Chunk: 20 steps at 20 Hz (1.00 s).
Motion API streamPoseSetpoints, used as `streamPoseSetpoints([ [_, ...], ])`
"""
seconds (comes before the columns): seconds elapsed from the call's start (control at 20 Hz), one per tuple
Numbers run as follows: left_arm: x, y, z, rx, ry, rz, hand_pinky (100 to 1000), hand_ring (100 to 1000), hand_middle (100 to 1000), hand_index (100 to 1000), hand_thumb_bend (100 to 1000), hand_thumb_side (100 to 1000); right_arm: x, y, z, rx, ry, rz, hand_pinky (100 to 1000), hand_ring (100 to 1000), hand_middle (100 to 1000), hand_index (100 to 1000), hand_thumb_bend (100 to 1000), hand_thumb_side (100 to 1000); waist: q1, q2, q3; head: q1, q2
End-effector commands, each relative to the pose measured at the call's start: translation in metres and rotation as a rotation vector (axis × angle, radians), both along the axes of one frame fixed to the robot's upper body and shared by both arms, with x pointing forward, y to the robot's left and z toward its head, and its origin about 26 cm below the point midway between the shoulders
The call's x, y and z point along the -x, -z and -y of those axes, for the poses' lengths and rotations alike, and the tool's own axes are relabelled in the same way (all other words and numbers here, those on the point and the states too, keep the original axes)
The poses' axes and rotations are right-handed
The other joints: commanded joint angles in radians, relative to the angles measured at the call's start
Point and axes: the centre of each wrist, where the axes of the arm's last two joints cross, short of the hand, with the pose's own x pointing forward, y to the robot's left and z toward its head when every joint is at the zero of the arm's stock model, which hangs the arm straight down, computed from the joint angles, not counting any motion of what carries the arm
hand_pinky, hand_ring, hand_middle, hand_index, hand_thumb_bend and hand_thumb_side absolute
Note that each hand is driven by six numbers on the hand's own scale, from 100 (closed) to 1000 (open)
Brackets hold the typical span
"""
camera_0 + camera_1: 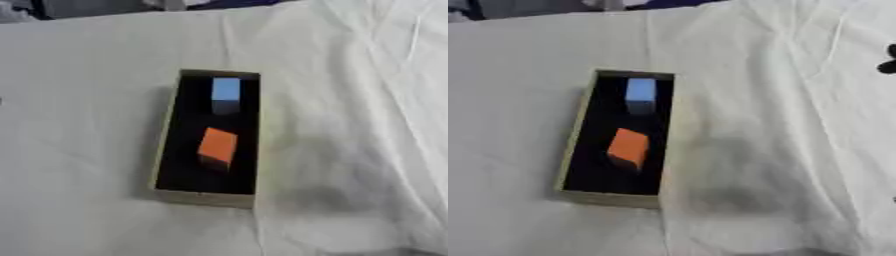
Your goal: Pick up objects on the table and place them in the box.
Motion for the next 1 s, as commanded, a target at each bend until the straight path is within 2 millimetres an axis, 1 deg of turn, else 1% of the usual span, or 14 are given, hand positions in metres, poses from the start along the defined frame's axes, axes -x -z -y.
streamPoseSetpoints([
  [0.05,0.0045,-0.0070,-0.0041,0.080,0.008,0.053,600,720,704,895,188,629,0.0002,-0.0094,0.0042,0.012,0.000,0.024,871,906,593,859,100,664,-0.006,-0.022,0.005,0.012,0.012],
  [0.2,0.0045,-0.0059,-0.0042,0.125,0.035,0.087,619,729,711,894,227,601,-0.0001,-0.0107,0.0048,0.003,-0.003,0.027,871,905,596,859,100,666,-0.010,-0.030,0.012,0.012,0.012],
  [0.5,0.0040,-0.0071,-0.0028,0.179,0.097,0.164,638,738,719,893,271,548,-0.0003,-0.0131,0.0066,-0.007,-0.010,0.035,870,902,600,858,100,662,-0.019,-0.039,0.025,0.000,0.010],
  [0.8,0.0034,-0.0102,-0.0009,0.210,0.133,0.213,649,744,724,891,299,517,-0.0007,-0.0147,0.0073,-0.007,-0.018,0.042,869,901,601,857,100,648,-0.025,-0.041,0.039,-0.015,0.003],
  [1.0,0.0032,-0.0116,-0.0006,0.229,0.146,0.242,652,745,725,890,307,508,-0.0012,-0.0158,0.0073,-0.007,-0.023,0.047,869,901,601,857,100,647,-0.027,-0.039,0.041,-0.022,-0.002],
])
